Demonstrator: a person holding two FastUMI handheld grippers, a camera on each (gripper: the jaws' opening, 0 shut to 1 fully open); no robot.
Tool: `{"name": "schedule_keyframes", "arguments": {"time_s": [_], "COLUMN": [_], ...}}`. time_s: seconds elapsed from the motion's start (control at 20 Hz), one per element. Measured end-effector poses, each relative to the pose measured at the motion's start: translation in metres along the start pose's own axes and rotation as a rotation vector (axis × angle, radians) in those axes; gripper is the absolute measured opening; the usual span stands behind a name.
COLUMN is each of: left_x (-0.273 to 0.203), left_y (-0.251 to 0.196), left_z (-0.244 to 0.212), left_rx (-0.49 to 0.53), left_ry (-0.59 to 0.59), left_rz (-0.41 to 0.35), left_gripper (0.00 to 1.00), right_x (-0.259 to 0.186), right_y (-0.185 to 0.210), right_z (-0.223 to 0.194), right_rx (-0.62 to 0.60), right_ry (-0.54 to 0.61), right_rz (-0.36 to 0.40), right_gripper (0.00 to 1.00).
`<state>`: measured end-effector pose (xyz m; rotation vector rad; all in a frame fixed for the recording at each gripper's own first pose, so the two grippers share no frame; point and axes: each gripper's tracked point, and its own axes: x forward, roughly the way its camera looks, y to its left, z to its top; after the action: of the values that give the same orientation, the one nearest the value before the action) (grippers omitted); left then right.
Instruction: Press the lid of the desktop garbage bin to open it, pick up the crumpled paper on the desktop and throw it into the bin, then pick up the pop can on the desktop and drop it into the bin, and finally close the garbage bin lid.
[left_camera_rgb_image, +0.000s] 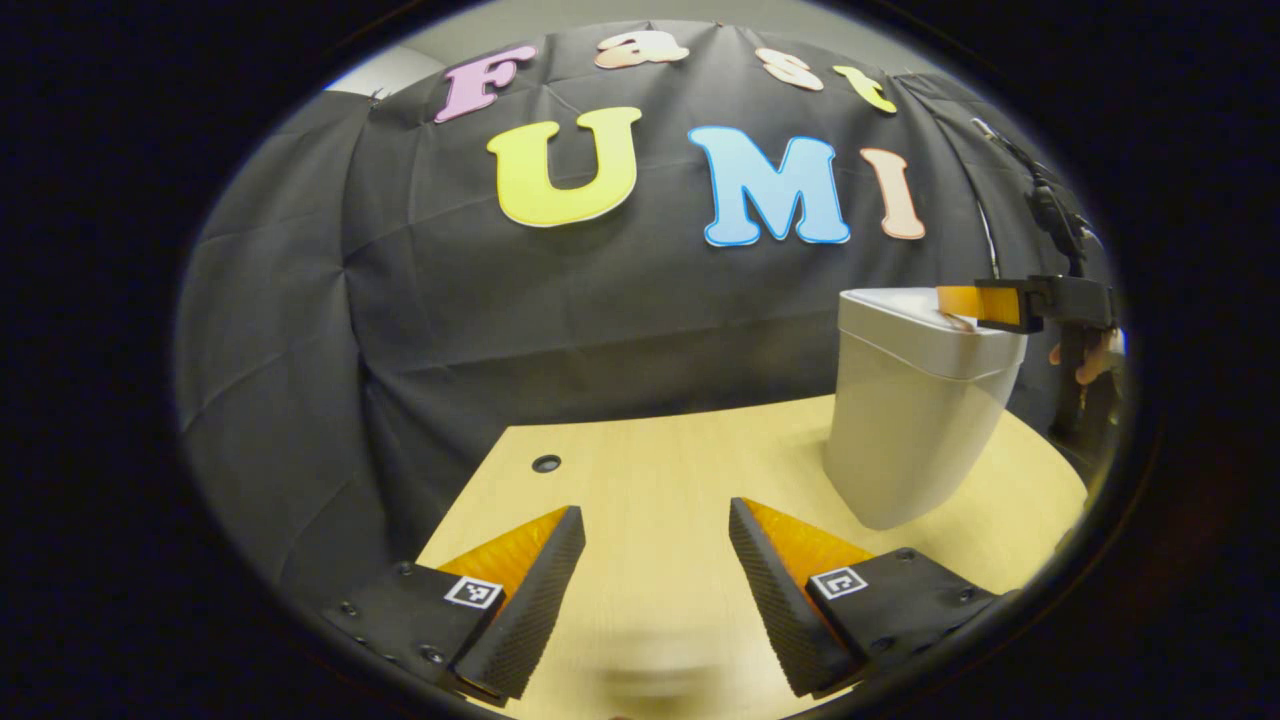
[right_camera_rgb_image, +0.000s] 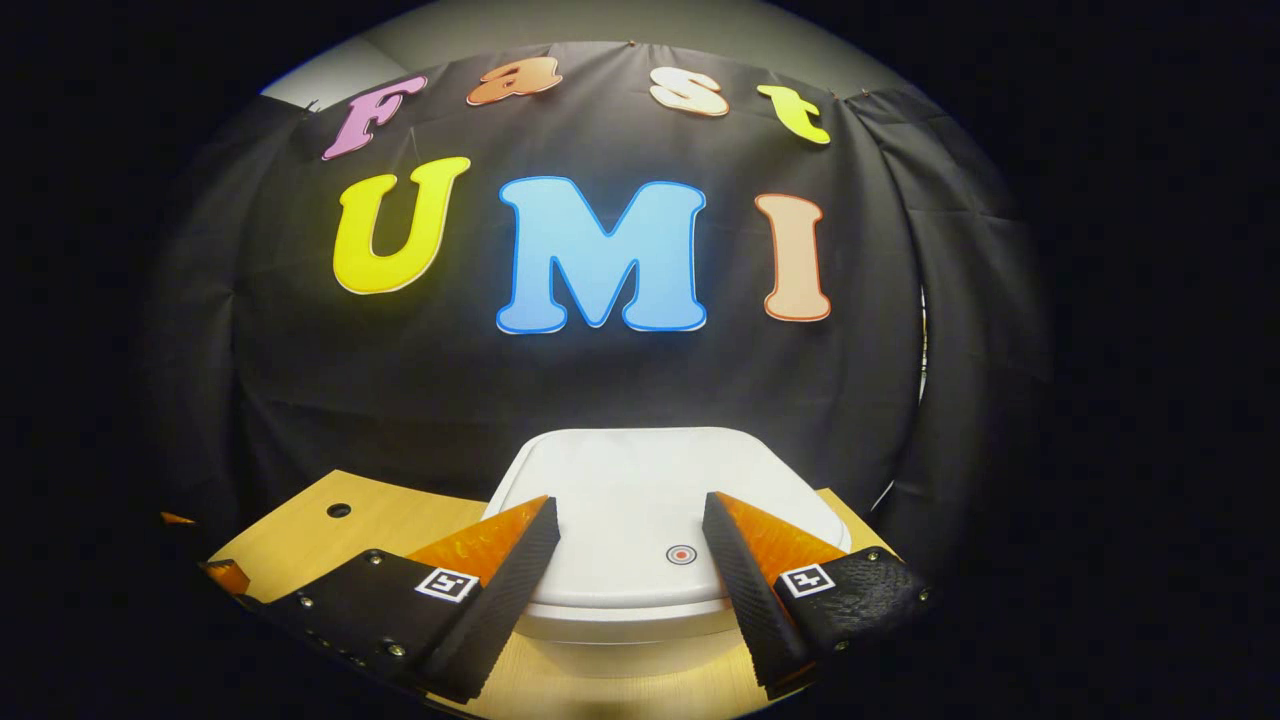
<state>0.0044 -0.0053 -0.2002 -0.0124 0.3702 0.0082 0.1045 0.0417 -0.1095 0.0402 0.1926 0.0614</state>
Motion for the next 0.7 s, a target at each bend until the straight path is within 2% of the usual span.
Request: {"name": "schedule_keyframes", "arguments": {"time_s": [0.05,0.1,0.15,0.2,0.25,0.3,0.45,0.5,0.7], "left_x": [0.0003,0.0010,0.0010,0.0006,0.0009,0.0012,0.0016,0.0003,0.0012], "left_y": [0.0002,0.0004,0.0006,0.0007,0.0010,0.0015,0.0015,0.0017,-0.0007], "left_z": [-0.0001,-0.0002,-0.0007,-0.0007,-0.0016,-0.0024,-0.0055,-0.0065,-0.0066], "left_rx": [0.000,-0.001,-0.002,-0.003,-0.004,-0.005,-0.006,-0.007,-0.007], "left_ry": [0.000,0.002,0.002,0.002,0.003,0.005,0.010,0.012,0.014], "left_rz": [-0.001,0.000,0.001,0.001,0.002,0.003,0.006,0.006,0.002], "left_gripper": [1.00,0.96,0.96,1.00,0.96,1.00,1.00,0.96,0.96], "right_x": [-0.0001,0.0011,0.0007,0.0003,-0.0003,0.0000,0.0002,0.0003,-0.0007], "right_y": [0.0002,0.0000,0.0005,0.0006,0.0007,0.0002,0.0003,0.0006,0.0008], "right_z": [0.0008,0.0006,0.0000,0.0000,-0.0001,0.0000,-0.0004,-0.0008,-0.0015], "right_rx": [0.004,0.013,0.021,0.023,0.017,0.012,0.020,0.016,0.024], "right_ry": [-0.001,0.003,0.009,0.010,0.010,0.009,0.007,0.005,0.026], "right_rz": [-0.003,-0.003,-0.003,-0.002,-0.002,-0.002,-0.003,-0.004,-0.006], "right_gripper": [0.94,0.94,0.94,0.94,0.94,0.94,0.94,0.94,0.94]}}
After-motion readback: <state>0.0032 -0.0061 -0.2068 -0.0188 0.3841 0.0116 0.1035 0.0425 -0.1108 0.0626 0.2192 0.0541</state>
